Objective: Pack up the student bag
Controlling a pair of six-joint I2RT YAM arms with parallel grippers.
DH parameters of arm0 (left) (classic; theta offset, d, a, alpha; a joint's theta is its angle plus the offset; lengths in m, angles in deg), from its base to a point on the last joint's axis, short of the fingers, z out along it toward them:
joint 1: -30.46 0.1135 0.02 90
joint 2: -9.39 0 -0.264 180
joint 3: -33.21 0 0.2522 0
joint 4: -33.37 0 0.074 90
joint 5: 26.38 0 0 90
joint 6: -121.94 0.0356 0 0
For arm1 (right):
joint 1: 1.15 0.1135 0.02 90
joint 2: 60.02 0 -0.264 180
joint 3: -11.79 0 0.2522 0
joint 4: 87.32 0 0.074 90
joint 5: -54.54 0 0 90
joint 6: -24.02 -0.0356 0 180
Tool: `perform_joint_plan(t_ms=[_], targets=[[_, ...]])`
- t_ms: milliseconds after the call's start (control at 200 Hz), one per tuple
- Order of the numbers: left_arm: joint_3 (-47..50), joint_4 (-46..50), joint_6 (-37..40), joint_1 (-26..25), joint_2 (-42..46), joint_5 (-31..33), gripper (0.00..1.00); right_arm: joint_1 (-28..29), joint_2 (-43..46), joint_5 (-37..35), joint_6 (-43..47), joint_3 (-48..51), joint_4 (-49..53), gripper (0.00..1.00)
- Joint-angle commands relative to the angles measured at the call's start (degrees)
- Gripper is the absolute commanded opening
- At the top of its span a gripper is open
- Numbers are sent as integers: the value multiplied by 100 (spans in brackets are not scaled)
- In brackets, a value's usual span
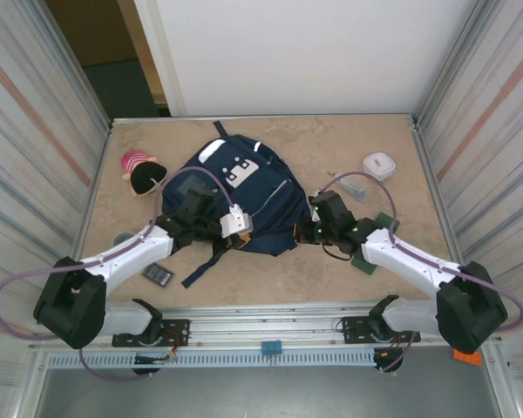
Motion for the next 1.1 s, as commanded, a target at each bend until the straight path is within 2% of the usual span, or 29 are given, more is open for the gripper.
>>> perform_joint_plan(t_ms=[0,60,130,236,276,356,426,551,646,752,812,847,912,947,1002,1097], targets=[[-133,988,611,308,319,498,0,-213,352,4,298,380,296,0],[-155,1173,706,381,382,597,0,-115,450,367,318,484,-10,0],[-201,1316,702,390,482,501,10,81,483,653,379,551,-300,0],[-306,1181,299,169,633,58,38,424,409,850,352,614,-650,0],[-322,1034,183,-107,648,153,49,517,368,893,330,616,-739,0],[-362,621,-49,-736,520,625,63,655,317,973,308,607,-883,0],[-349,150,-307,-1082,281,951,69,724,299,1052,273,574,-969,0],[-513,-328,-468,-1296,-355,899,73,862,290,1055,266,545,-1073,0],[-739,-333,-374,-1371,-817,1034,71,936,319,977,235,598,-1146,0],[-862,-415,-276,-1385,-1183,1071,61,946,357,984,207,663,-1233,0],[-881,-431,-212,-1391,-1315,1053,48,945,386,903,220,668,-1163,0],[-904,-349,-115,-1391,-1336,983,36,942,410,787,224,656,-1053,0],[-916,-104,-19,-1385,-1243,935,15,913,453,311,187,579,-622,0],[-872,2,3,-1382,-1136,937,6,881,470,2,120,537,-322,0],[-756,136,57,-1337,-919,900,0,707,504,-283,6,540,-13,0],[-540,498,173,-1163,-440,661,0,177,633,-215,-102,736,35,0]])
